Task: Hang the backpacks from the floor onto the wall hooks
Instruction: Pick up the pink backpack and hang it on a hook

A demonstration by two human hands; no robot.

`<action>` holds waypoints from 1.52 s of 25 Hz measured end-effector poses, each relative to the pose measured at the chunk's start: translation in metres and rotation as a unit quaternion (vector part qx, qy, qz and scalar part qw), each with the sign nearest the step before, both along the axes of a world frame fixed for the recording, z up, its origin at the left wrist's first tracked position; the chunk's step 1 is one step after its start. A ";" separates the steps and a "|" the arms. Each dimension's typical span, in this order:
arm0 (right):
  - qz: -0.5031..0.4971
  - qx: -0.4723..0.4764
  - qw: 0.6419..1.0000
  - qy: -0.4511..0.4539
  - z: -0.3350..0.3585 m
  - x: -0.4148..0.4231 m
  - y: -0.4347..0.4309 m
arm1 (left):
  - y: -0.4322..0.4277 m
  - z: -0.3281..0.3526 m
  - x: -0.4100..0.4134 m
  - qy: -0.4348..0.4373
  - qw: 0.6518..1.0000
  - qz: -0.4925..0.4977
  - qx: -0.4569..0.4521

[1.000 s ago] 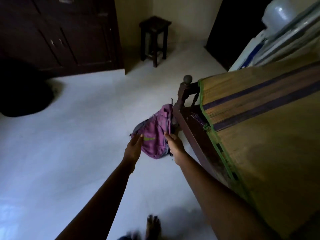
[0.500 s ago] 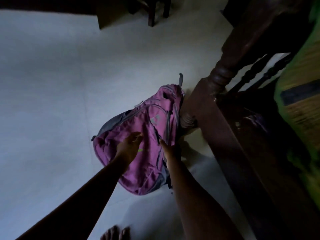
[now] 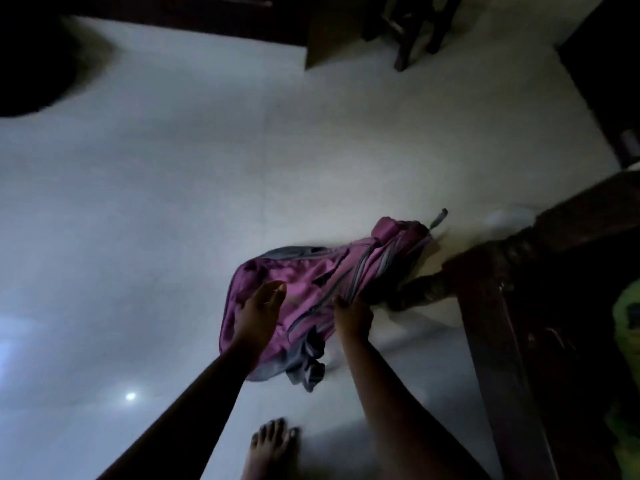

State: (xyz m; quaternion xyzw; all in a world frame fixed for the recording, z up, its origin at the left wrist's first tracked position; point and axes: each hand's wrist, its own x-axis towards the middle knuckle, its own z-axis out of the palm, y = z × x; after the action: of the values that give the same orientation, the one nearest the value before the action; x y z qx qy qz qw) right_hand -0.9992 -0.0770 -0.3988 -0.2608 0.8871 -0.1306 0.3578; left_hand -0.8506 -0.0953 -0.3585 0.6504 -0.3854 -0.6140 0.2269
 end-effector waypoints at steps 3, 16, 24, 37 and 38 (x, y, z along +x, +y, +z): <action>0.064 -0.010 0.998 -0.011 0.068 0.041 -0.046 | -0.018 0.058 0.042 -0.001 0.999 0.044 -0.008; 0.469 -0.062 0.879 -0.056 0.245 0.247 -0.299 | -0.187 0.226 0.225 0.061 0.946 0.316 0.033; 0.714 -0.020 0.687 -0.134 0.296 0.395 -0.437 | -0.344 0.263 0.314 0.126 0.802 0.578 0.080; 0.470 0.094 0.817 -0.321 0.136 0.602 -0.720 | -0.552 0.097 0.478 -0.114 0.772 0.615 0.109; 0.458 0.086 0.823 -0.326 0.119 0.612 -0.745 | -0.573 0.079 0.488 -0.134 0.784 0.596 0.110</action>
State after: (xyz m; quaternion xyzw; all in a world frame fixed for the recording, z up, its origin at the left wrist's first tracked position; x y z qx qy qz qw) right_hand -0.3876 -0.8222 -0.2800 -0.5477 0.5049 0.0479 0.6654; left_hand -0.3631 -0.6686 -0.2795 0.8470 0.1222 -0.3012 0.4207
